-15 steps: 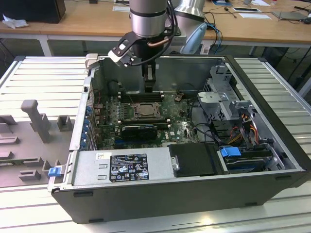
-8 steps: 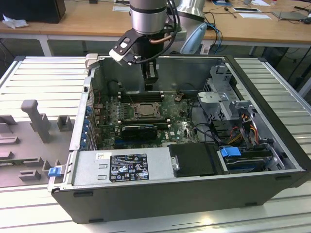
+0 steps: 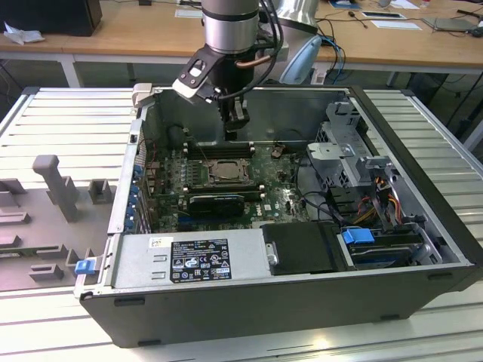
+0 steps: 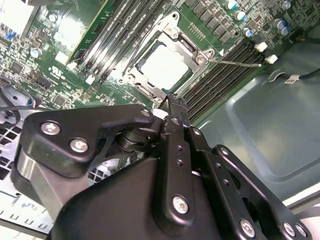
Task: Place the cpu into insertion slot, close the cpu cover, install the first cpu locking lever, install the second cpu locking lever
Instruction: 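Install the first cpu locking lever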
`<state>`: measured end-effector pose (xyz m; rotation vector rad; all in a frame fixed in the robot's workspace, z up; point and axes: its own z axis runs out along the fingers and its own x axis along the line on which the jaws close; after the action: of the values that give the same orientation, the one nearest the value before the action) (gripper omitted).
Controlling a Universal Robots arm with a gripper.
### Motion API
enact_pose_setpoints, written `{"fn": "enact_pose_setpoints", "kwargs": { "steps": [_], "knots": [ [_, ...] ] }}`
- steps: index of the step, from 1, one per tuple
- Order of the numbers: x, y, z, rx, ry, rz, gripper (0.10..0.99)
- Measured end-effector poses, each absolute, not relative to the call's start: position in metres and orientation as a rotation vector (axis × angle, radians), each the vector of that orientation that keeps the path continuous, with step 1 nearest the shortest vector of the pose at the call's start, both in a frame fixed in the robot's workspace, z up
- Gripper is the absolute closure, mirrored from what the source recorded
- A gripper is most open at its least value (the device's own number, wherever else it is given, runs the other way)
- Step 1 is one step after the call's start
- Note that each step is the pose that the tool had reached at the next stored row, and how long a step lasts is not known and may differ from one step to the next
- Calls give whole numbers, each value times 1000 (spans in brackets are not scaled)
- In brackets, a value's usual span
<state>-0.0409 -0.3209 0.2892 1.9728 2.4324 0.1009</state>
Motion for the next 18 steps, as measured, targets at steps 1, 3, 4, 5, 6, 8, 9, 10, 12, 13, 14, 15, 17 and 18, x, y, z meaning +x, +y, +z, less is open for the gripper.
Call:
{"fn": "enact_pose_setpoints", "kwargs": {
  "steps": [1,3,4,5,6,8,9,10,12,13,14,15,17,18],
  "knots": [
    [-41,-321,289,1950,2451,101,980],
    [-41,-321,289,1926,2471,101,980],
    [-41,-321,289,1904,2489,101,980],
    [-41,-321,289,1882,2506,102,980],
    [-41,-321,289,1863,2521,102,980],
    [-41,-321,289,1813,2559,102,980],
    [-41,-321,289,1774,2587,102,980],
    [-41,-321,289,1741,2610,102,980],
    [-41,-321,289,1701,2638,102,980],
    [-41,-321,289,1672,2657,102,980],
    [-41,-321,289,1655,2668,102,980],
    [-41,-321,289,1638,2679,102,980],
    [-41,-321,289,1584,2713,102,980],
    [-41,-321,289,1566,2724,102,980]
  ]
}}
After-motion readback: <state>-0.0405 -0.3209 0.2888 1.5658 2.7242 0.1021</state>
